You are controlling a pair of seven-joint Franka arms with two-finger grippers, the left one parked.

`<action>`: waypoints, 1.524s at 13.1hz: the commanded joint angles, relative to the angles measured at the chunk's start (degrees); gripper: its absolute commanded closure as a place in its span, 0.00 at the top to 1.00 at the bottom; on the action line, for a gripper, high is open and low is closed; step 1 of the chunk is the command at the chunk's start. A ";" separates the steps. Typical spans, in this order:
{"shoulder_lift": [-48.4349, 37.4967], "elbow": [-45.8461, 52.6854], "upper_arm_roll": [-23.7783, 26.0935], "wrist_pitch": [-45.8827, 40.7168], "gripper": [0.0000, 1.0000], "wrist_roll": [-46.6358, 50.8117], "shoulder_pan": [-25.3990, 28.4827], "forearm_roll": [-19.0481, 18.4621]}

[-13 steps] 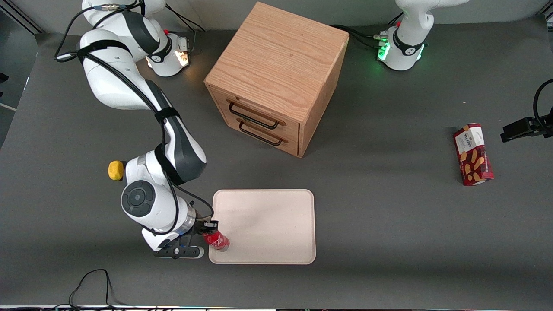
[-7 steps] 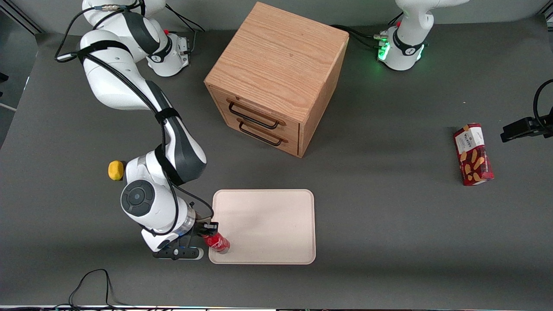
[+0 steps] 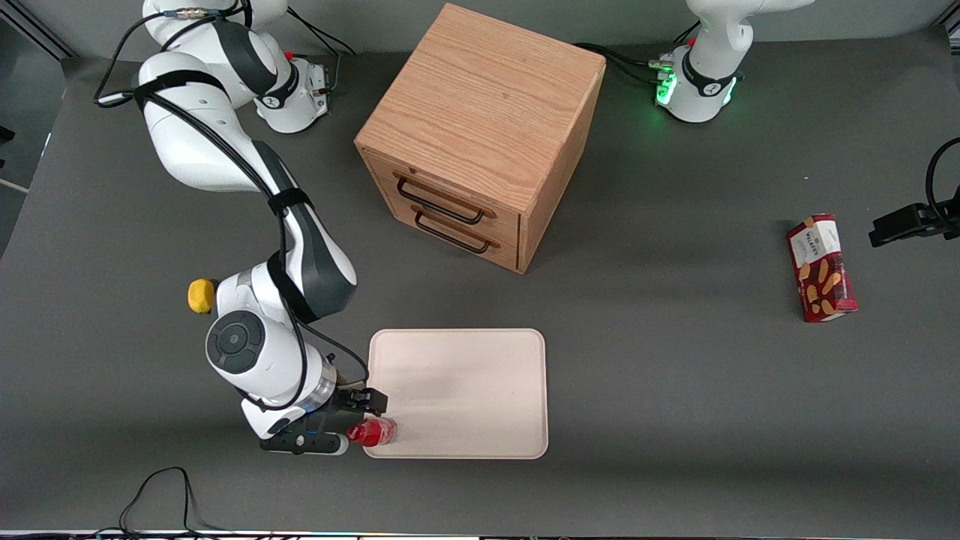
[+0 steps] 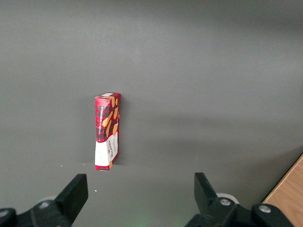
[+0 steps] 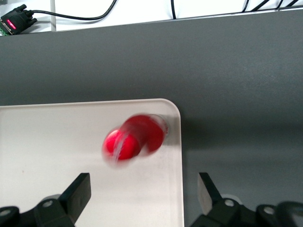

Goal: Place coke bottle on tray
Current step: 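Lower the bottle onto the tray and open the right gripper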

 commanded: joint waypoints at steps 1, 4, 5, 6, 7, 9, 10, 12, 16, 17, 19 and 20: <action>0.88 1.78 -0.40 -0.03 1.00 1.69 0.64 -1.02; 0.88 1.78 -0.40 -0.03 1.00 1.69 0.56 -1.02; 0.88 1.78 -0.40 -0.03 1.00 1.69 0.56 -0.94; 0.88 1.78 -0.40 -0.03 1.00 1.69 0.56 -1.02; 0.88 1.78 -0.40 -0.03 1.00 1.78 0.56 -1.02; 0.54 1.69 -0.40 -0.64 1.00 1.78 0.56 -1.02; 0.01 1.60 -0.40 -1.26 1.00 1.78 0.56 -1.02; -1.39 1.51 -0.40 -4.41 1.00 1.78 0.47 -1.29; -9.19 -6.18 -0.40 -10.83 1.00 0.64 -1.81 -0.85; -12.53 -10.92 -0.31 -10.67 1.00 0.29 -3.04 -0.50; -19.47 -19.98 -0.31 -9.62 1.00 -2.42 -4.54 0.03; -22.55 -23.85 -0.40 -9.52 1.00 -4.35 -5.59 1.42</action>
